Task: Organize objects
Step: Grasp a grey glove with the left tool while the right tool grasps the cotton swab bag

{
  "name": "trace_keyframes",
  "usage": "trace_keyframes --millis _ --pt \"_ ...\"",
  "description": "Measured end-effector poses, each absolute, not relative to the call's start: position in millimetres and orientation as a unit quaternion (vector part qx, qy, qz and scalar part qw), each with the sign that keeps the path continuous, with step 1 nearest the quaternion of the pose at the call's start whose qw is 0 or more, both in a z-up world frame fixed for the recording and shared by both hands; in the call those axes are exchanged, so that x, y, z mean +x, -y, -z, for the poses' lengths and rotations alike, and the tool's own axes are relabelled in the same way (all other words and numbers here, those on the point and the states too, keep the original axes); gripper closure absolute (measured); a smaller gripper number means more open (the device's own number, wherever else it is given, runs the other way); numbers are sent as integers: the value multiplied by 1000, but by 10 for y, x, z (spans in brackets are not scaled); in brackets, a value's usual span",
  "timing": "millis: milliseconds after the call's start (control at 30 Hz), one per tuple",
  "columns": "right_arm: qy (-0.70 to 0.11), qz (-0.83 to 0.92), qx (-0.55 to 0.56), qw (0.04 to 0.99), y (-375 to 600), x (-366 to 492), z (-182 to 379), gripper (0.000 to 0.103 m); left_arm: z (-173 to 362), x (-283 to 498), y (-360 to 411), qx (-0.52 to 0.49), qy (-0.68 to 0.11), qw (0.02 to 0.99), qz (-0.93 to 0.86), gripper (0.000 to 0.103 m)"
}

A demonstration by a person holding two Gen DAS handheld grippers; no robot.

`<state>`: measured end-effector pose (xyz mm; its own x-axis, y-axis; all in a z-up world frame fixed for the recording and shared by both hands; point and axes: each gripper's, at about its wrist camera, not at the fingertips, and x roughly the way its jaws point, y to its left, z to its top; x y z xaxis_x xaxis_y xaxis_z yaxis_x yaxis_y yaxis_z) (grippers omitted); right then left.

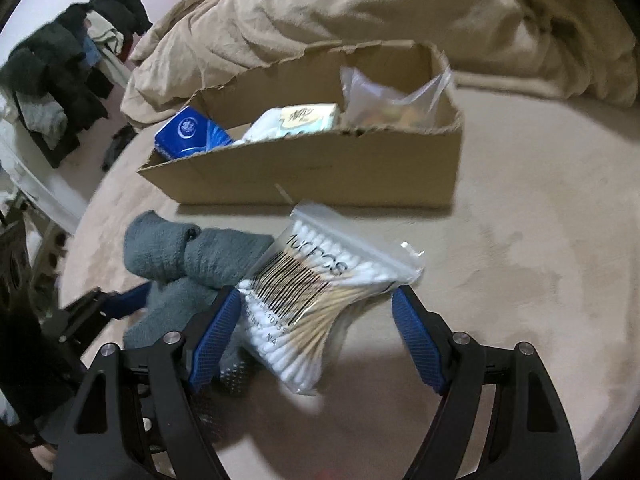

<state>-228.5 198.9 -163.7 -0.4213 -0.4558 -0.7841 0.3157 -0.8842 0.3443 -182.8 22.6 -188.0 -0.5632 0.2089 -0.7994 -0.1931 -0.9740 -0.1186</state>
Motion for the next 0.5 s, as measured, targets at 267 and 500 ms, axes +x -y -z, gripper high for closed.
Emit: trace_keyframes --millis 267,500 --pt "98 831 483 260 -2070 -2268 1578 60 1749 -1903 -99 -451 22 137 -882 39" --pt "96 841 471 247 -2221 -2195 1474 63 1744 -2122 -66 -453 38 128 -881 35"
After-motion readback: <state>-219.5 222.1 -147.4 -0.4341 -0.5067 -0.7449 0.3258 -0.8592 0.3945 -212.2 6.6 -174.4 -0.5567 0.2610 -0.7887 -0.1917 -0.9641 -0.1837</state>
